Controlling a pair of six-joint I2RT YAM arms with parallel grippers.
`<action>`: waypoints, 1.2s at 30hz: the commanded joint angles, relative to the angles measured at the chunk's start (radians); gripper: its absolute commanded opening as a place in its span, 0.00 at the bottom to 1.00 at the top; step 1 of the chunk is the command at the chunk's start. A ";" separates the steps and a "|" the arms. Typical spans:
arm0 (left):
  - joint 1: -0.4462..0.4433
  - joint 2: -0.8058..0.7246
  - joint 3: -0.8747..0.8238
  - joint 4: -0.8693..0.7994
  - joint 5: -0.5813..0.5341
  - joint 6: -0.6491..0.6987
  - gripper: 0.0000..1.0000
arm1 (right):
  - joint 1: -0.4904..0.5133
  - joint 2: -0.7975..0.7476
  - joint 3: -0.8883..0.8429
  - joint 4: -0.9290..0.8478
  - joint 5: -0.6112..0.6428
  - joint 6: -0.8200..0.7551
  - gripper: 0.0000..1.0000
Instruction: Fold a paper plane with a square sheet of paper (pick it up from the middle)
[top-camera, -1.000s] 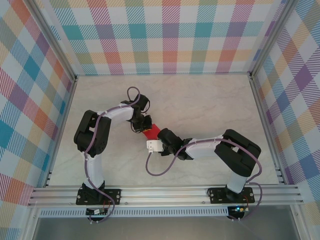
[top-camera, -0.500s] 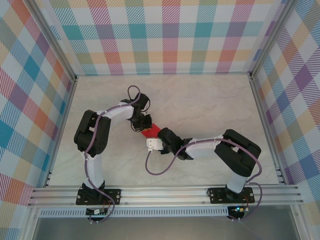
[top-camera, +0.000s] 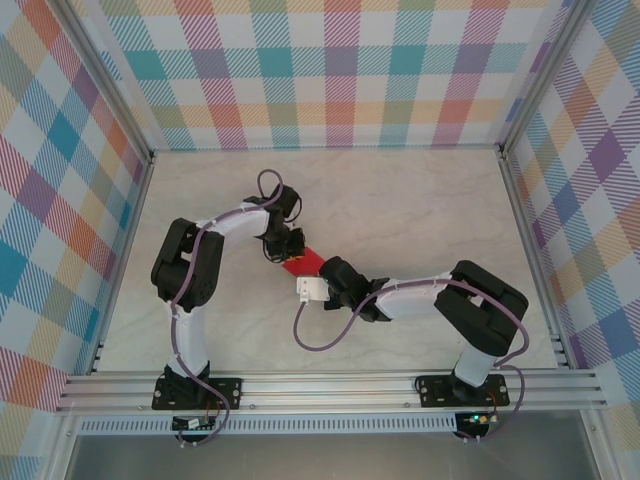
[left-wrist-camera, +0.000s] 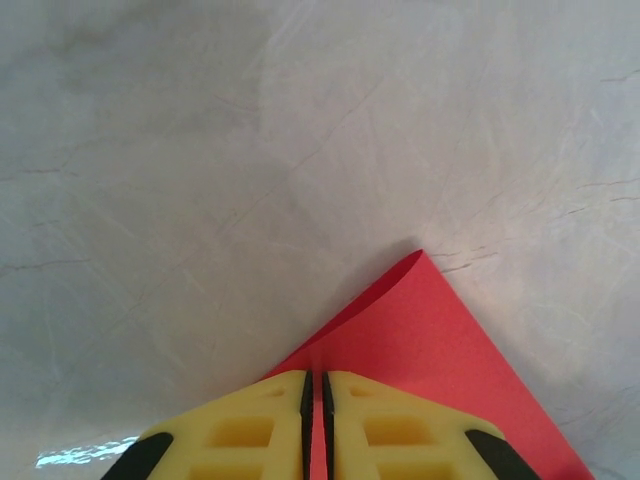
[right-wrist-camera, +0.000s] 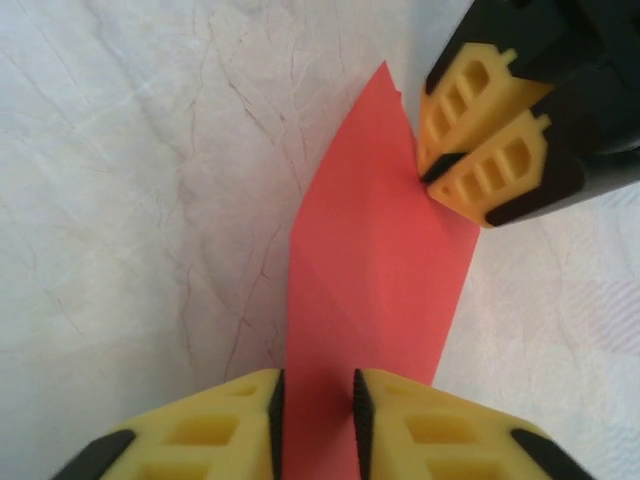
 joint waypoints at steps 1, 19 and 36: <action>0.008 -0.061 0.024 -0.017 -0.027 0.000 0.15 | -0.009 -0.012 -0.012 0.019 -0.054 0.084 0.20; 0.143 -0.426 -0.426 0.392 0.134 -0.238 0.53 | -0.067 0.006 0.088 -0.016 -0.145 0.492 0.06; 0.108 -0.378 -0.578 0.601 0.263 -0.465 0.59 | -0.072 0.010 0.079 0.012 -0.117 0.572 0.06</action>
